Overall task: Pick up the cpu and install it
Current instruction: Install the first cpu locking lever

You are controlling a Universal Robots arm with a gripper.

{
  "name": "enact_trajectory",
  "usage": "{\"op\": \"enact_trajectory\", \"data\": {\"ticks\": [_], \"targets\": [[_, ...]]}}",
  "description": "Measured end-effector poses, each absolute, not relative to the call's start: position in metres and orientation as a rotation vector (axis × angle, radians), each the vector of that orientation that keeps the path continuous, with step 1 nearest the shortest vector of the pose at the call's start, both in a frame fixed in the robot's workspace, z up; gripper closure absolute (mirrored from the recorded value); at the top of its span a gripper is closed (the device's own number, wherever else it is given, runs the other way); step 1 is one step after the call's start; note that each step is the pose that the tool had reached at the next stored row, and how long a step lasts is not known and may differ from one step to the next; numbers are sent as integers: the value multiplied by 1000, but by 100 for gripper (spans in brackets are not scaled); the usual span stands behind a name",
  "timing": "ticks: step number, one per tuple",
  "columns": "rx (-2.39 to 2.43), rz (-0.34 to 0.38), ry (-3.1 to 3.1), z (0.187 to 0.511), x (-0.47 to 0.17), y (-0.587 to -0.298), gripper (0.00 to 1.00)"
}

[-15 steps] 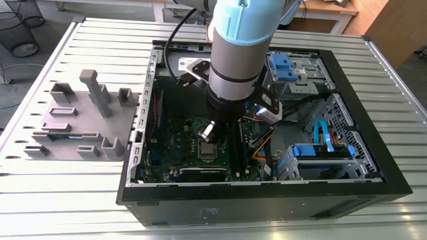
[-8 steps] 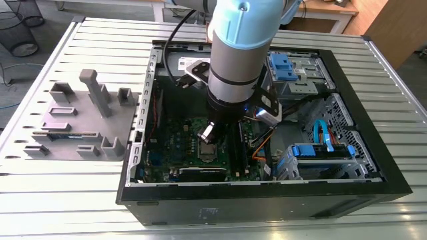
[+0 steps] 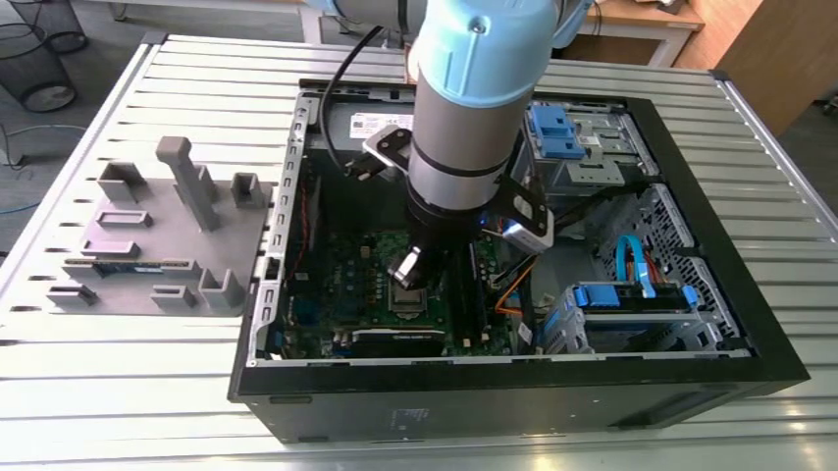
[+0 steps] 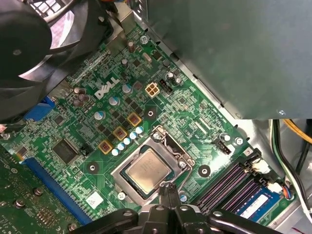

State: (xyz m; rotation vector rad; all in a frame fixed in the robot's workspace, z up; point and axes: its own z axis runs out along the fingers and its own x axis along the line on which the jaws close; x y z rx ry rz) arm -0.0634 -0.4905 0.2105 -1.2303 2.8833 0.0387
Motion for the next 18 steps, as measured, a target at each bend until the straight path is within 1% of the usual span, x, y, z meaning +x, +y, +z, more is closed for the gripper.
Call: {"op": "enact_trajectory", "data": {"ticks": [18], "targets": [[-1197, 38, 2897, 206, -66, -494, 89]]}}
